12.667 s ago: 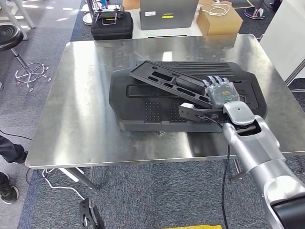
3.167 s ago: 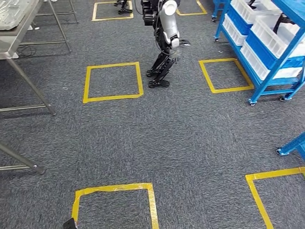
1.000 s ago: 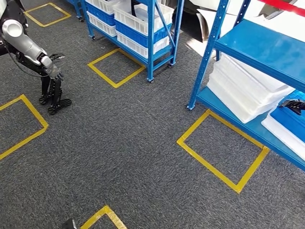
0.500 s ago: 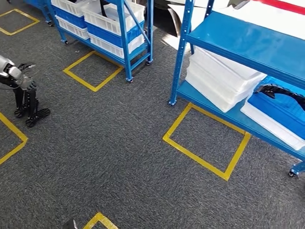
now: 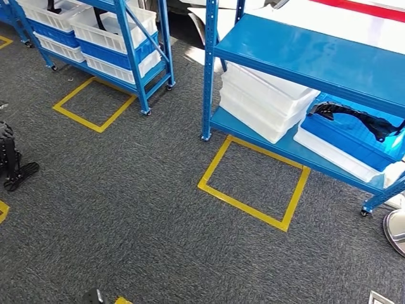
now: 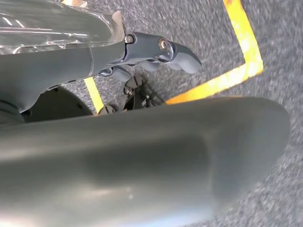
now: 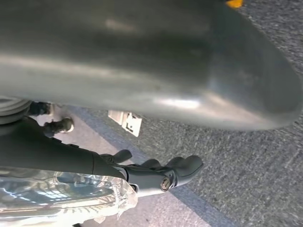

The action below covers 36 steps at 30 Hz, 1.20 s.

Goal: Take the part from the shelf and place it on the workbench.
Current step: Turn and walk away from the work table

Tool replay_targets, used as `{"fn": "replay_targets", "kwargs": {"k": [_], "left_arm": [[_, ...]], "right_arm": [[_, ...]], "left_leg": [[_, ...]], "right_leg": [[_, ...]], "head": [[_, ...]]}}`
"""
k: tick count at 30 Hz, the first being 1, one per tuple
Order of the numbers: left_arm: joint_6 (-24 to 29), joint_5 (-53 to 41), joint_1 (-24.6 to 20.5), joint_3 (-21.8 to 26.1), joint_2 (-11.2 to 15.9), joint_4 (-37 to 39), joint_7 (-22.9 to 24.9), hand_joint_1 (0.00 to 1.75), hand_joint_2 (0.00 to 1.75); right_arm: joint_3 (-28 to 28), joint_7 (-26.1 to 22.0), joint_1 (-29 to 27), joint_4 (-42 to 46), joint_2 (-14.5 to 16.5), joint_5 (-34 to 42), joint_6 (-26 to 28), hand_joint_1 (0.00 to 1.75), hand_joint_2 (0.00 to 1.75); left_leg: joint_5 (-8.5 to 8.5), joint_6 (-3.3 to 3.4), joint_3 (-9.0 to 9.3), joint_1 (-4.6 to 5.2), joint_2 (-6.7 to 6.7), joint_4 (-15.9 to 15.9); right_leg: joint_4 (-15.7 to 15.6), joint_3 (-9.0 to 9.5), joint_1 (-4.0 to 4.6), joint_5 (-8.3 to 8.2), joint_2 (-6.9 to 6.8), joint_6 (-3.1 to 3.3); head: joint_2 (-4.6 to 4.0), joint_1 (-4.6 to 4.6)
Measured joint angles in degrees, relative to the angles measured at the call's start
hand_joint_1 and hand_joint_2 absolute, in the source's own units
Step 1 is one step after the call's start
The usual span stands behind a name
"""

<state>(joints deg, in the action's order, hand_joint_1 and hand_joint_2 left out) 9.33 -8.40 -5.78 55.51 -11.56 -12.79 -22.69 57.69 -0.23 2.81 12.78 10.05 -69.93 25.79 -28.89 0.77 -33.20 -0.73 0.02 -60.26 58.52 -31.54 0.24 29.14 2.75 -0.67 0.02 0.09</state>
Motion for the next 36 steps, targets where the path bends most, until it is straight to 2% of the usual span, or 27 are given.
{"fn": "replay_targets", "kwargs": {"k": [2,3,4,6,7,8,9,11,12,13,15,18,19,20,22,23,24,25,26,27,28,30,32,33,35,36], "left_arm": [[-0.22,0.04,-0.01,0.01,-0.03,0.00,-0.07,0.00,0.00],[-0.34,0.05,-0.03,0.01,-0.06,0.00,-0.09,0.00,0.00],[-0.42,0.03,-0.05,0.01,-0.09,0.00,-0.11,0.00,0.00],[-0.50,-0.01,-0.04,0.01,-0.11,0.00,-0.13,0.00,0.00],[-0.51,-0.01,0.01,0.01,-0.10,0.00,-0.13,0.00,0.00],[-0.56,-0.01,0.07,0.01,-0.10,0.00,-0.13,0.00,0.00],[-0.63,0.00,0.13,0.01,-0.10,0.00,-0.13,0.00,0.00],[-0.81,0.01,0.18,-0.02,-0.11,0.00,-0.16,0.00,0.00],[-0.87,0.00,0.13,-0.03,-0.11,0.00,-0.20,0.00,0.00],[-0.91,-0.01,0.09,-0.04,-0.11,0.00,-0.24,0.00,0.00],[-0.97,-0.02,-0.01,-0.05,-0.12,0.00,-0.28,0.00,0.00],[-1.00,0.03,-0.09,-0.07,-0.12,0.00,-0.32,0.00,0.00],[-1.01,0.03,-0.08,-0.07,-0.11,0.00,-0.33,0.00,0.00],[-1.01,0.02,-0.03,-0.08,-0.10,0.00,-0.35,0.00,0.00],[-0.99,-0.01,0.10,-0.08,-0.08,0.00,-0.35,0.00,0.00],[-0.98,0.00,0.19,-0.08,-0.07,0.00,-0.34,0.00,0.00],[-0.96,0.01,0.27,-0.08,-0.06,0.00,-0.33,0.00,0.00],[-0.95,0.01,0.31,-0.08,-0.04,0.00,-0.33,0.00,0.00],[-0.93,0.01,0.37,-0.08,-0.03,0.00,-0.32,0.00,0.00],[-0.92,-0.08,0.39,-0.08,0.02,0.00,-0.32,0.00,0.00],[-0.89,-0.24,0.42,-0.08,0.07,0.00,-0.32,0.00,0.00],[-0.85,-0.51,0.33,-0.08,0.20,0.00,-0.38,0.00,0.00],[-0.84,-0.44,0.23,-0.08,0.21,0.00,-0.52,0.00,0.00],[-0.84,-0.37,0.25,-0.08,0.17,0.00,-0.57,0.00,0.00],[-0.86,-0.36,0.27,-0.08,0.10,0.00,-0.63,0.00,0.00],[-0.85,-0.36,0.26,-0.08,0.08,0.00,-0.63,0.00,0.00]], "right_arm": [[-0.03,0.45,-0.04,-0.02,-0.03,-0.10,-0.20,0.00,0.00],[-0.05,0.66,-0.02,-0.03,-0.04,-0.15,-0.32,0.00,0.00],[-0.07,0.85,0.01,-0.03,-0.05,-0.20,-0.43,0.00,0.00],[-0.09,1.14,0.06,-0.04,-0.04,-0.22,-0.66,0.00,0.00],[-0.09,1.34,0.04,-0.04,-0.04,-0.22,-0.86,0.00,0.00],[-0.09,1.51,-0.03,-0.04,-0.04,-0.22,-1.17,0.00,0.00],[-0.09,1.67,-0.09,-0.04,-0.04,-0.25,-1.57,0.00,0.00],[-0.09,1.86,-0.11,-0.04,-0.04,-0.31,-2.33,0.00,0.00],[-0.09,1.90,-0.09,-0.06,-0.04,-0.36,-2.60,0.00,0.00],[-0.10,1.95,-0.01,-0.08,-0.03,-0.40,-2.77,0.00,0.00],[-0.14,2.07,0.09,-0.10,-0.01,-0.48,-3.01,0.00,0.00],[-0.21,2.32,-0.08,-0.09,0.01,-0.57,-3.12,0.00,0.00],[-0.22,2.36,-0.10,-0.09,0.02,-0.63,-3.22,0.00,0.00],[-0.26,2.35,-0.13,-0.10,0.02,-0.70,-3.37,0.00,0.00],[-0.35,2.23,-0.08,-0.09,0.03,-0.84,-3.63,0.00,0.00],[-0.39,2.12,-0.11,-0.09,0.04,-0.86,-3.67,0.00,0.00],[-0.42,1.97,-0.15,-0.08,0.04,-0.92,-3.66,0.00,0.00],[-0.43,1.82,-0.17,-0.08,0.04,-1.01,-3.63,0.00,0.00],[-0.45,1.66,-0.24,-0.09,0.06,-1.10,-3.61,0.00,0.00],[-0.46,1.49,-0.31,-0.15,0.17,-1.19,-3.57,0.00,0.00],[-0.49,1.35,-0.32,-0.20,0.25,-1.26,-3.55,0.00,0.00],[-0.52,1.06,-0.18,-0.32,0.40,-1.36,-3.49,0.00,0.00],[-0.55,0.80,0.09,-0.30,0.37,-1.45,-3.39,0.00,0.00],[-0.56,0.69,0.14,-0.28,0.35,-1.50,-3.34,0.00,0.00],[-0.57,0.62,0.17,-0.26,0.32,-1.62,-3.30,0.00,0.00],[-0.57,0.62,0.15,-0.26,0.31,-1.70,-3.29,0.00,0.00]], "left_leg": [[-0.03,0.47,0.12,-0.16,0.03,0.16],[-0.06,0.72,0.24,-0.32,0.09,0.30],[-0.13,0.94,0.38,-0.47,0.20,0.40],[-0.44,1.20,0.58,-0.50,0.43,0.41],[-0.64,1.22,0.75,-0.50,0.51,0.41],[-0.88,1.17,1.01,-0.52,0.56,0.41],[-1.16,1.08,1.41,-0.56,0.57,0.41],[-1.90,0.68,2.44,-0.69,0.58,0.45],[-2.26,0.38,2.89,-0.67,0.60,0.49],[-2.55,0.06,3.18,-0.63,0.63,0.56],[-2.89,-0.61,3.56,-0.51,0.72,0.96],[-3.73,-1.46,4.09,-0.52,0.78,0.54],[-4.57,-1.57,3.15,-0.48,0.73,-1.58],[-5.65,-1.56,1.27,-0.44,0.66,-4.97],[-7.27,-1.49,-3.89,-0.32,0.62,-12.62],[-6.89,-1.40,-5.86,-0.27,0.60,-14.66],[-5.32,-1.24,-6.89,-0.21,0.58,-14.64],[-2.73,-0.98,-6.95,-0.13,0.55,-12.52],[0.08,-0.57,-6.40,0.03,0.50,-9.49],[2.21,-0.11,-5.79,0.30,0.45,-6.90],[3.13,0.29,-5.05,0.58,0.42,-4.70],[1.96,0.90,-4.07,1.07,0.35,-2.70],[0.74,1.34,-2.63,0.89,0.14,-0.90],[0.49,1.52,-1.74,0.64,0.06,-0.20],[-0.20,1.72,0.45,0.14,0.04,1.09],[-0.70,1.74,1.41,-0.05,0.06,1.45]], "right_leg": [[0.25,-0.02,-0.12,0.49,-0.36,-0.64],[1.44,-0.48,-0.19,1.29,-0.80,-1.01],[3.81,-1.58,-0.30,2.60,-1.30,-1.39],[11.18,-5.38,-0.64,5.66,-2.02,-2.05],[14.43,-7.22,-0.81,6.49,-2.15,-2.29],[15.91,-8.23,-0.94,6.20,-2.25,-2.47],[15.11,-8.16,-1.04,4.75,-2.35,-2.57],[8.34,-5.43,-1.09,0.19,-2.60,-2.51],[4.92,-3.90,-0.95,-1.26,-2.74,-2.29],[2.47,-2.76,-0.77,-1.75,-2.86,-1.87],[0.98,-2.03,-0.40,-0.90,-2.90,-0.89],[-0.17,-0.74,-0.60,-0.28,-2.74,0.41],[-0.53,-0.08,-0.69,-0.08,-2.70,0.81],[-0.71,0.51,-0.69,0.25,-2.67,1.19],[-0.76,1.60,-0.48,1.23,-2.45,1.72],[-0.76,2.30,-0.35,1.83,-2.25,1.81],[-0.76,3.16,-0.24,2.50,-2.01,1.80],[-0.76,4.17,-0.14,3.24,-1.80,1.75],[-0.78,5.19,-0.09,4.06,-1.64,1.66],[-0.77,5.98,0.01,4.83,-1.52,1.44],[-0.75,6.49,0.01,5.45,-1.42,1.16],[-0.85,6.78,-0.15,6.03,-1.38,0.41],[0.07,6.65,-0.28,5.49,-1.52,-0.23],[1.72,6.01,-0.27,4.96,-1.67,-0.61],[7.51,2.43,-0.45,4.89,-1.91,-1.35],[10.70,-0.12,-0.61,5.82,-1.99,-1.69]], "head": [[0.00,0.01],[0.00,0.05],[0.00,0.10],[0.00,0.18],[0.00,0.18],[0.00,0.18],[0.00,0.18],[0.00,0.18],[0.00,0.20],[0.00,0.22],[0.00,0.22],[0.00,0.13],[0.00,0.06],[0.00,0.00],[0.00,-0.07],[0.00,-0.08],[0.00,-0.09],[0.00,-0.08],[0.00,-0.06],[0.00,0.06],[0.00,0.13],[0.00,0.23],[0.00,0.14],[0.00,0.15],[0.00,0.24],[0.00,0.25]]}}
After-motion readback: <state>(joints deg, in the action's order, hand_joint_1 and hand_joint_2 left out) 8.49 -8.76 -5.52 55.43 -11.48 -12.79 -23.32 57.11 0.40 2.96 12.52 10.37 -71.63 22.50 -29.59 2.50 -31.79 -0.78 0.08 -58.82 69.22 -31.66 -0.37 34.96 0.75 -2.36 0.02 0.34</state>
